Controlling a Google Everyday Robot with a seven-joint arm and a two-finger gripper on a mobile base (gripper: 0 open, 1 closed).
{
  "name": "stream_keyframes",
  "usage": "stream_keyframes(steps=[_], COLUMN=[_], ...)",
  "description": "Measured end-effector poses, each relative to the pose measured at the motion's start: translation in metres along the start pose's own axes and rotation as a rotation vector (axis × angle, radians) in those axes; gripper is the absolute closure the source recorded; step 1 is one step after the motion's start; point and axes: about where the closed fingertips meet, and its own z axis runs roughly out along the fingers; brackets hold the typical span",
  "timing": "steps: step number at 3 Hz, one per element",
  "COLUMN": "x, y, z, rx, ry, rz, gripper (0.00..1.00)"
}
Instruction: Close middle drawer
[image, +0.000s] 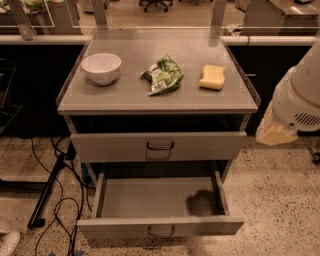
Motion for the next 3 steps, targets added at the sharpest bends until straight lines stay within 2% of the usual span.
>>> stream_keyframes(steps=[1, 2, 3], x=[0.017, 0.035, 0.035], y=[0.012, 0.032, 0.036], z=[0.055, 0.113, 0.116], rx=[-0.022, -0.081, -0.086], ry=[0.056, 0.094, 0.095], rz=[0.035, 0.074, 0.074], gripper=[1.0, 1.0, 1.0])
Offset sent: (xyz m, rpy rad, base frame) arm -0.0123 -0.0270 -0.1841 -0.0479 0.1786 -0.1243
